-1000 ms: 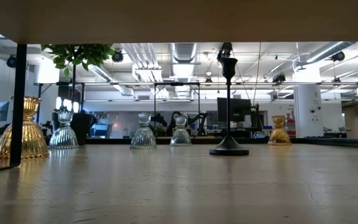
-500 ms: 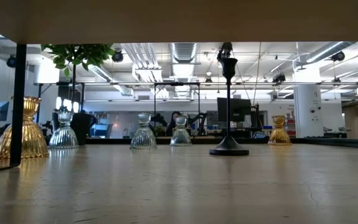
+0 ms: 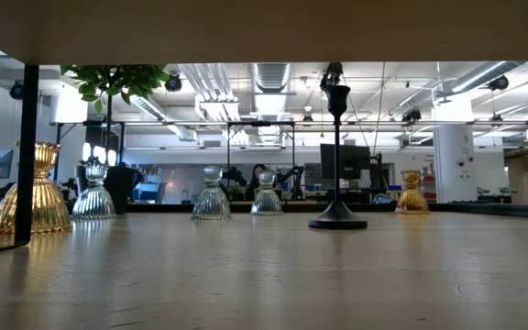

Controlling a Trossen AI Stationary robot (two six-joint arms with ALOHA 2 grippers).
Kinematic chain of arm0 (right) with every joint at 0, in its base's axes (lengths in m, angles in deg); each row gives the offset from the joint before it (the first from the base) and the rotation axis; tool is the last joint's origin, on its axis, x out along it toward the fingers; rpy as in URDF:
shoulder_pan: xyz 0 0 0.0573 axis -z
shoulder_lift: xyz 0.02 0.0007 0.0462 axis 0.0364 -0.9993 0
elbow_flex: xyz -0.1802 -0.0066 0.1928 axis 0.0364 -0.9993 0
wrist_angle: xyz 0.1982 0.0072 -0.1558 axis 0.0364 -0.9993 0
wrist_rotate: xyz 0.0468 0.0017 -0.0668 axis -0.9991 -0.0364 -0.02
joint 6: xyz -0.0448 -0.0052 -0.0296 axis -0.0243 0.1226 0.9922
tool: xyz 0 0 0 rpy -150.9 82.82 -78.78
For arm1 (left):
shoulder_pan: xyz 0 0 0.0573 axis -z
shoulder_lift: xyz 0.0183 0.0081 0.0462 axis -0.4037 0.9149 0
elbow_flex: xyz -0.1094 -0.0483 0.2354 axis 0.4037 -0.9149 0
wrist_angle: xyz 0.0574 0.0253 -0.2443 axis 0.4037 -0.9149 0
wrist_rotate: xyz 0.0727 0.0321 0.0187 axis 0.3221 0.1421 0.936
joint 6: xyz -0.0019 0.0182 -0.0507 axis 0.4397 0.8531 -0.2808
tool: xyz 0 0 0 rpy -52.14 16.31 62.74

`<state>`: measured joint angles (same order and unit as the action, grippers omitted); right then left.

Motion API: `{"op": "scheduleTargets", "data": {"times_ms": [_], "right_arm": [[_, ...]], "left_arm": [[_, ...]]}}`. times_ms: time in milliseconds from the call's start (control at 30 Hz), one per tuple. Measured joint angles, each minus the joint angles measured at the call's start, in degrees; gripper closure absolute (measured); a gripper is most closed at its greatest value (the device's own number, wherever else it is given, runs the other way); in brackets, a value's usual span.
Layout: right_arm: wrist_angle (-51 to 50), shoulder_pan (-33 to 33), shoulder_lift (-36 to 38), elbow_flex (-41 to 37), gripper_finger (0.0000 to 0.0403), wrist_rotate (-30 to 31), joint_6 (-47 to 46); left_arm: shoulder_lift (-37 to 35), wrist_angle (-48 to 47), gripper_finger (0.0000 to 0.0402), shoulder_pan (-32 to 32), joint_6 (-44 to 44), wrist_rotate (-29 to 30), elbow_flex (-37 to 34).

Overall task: Pick & Place candle stick holders
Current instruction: Put the top black stick candle holder on the shelf, then put the black stick candle holder on the shelf

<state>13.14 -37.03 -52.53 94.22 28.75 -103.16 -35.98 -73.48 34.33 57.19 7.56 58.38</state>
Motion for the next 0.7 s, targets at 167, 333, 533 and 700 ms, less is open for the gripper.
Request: {"op": "scheduleTargets", "data": {"times_ms": [167, 333, 533, 700], "right_arm": [[-0.04, -0.05, 0.37, 0.0, 0.0175, -0.28, 0.0], [-1.05, -0.69, 3.05, 0.07, 0.017, -1.25, -0.28], [-13.1, -2.12, 7.19, 0.11, 0.0179, -5.97, -10.09], [-28.49, -4.26, 9.87, 0.03, 0.0184, -4.25, -19.52]], "left_arm": [[-0.01, 0.0, 0.0248, 0.0, 0.0, -0.01, 0.0], [-0.02, 0.03, 0.0248, 0.0, 0.68, 0.0, 0.0], [-0.11, 0.19, 0.0248, 0.02, 1.5, -0.01, 0.0], [-0.1, 0.2, 0.0248, 0.02, 1.53, -0.02, 0.0]]}}
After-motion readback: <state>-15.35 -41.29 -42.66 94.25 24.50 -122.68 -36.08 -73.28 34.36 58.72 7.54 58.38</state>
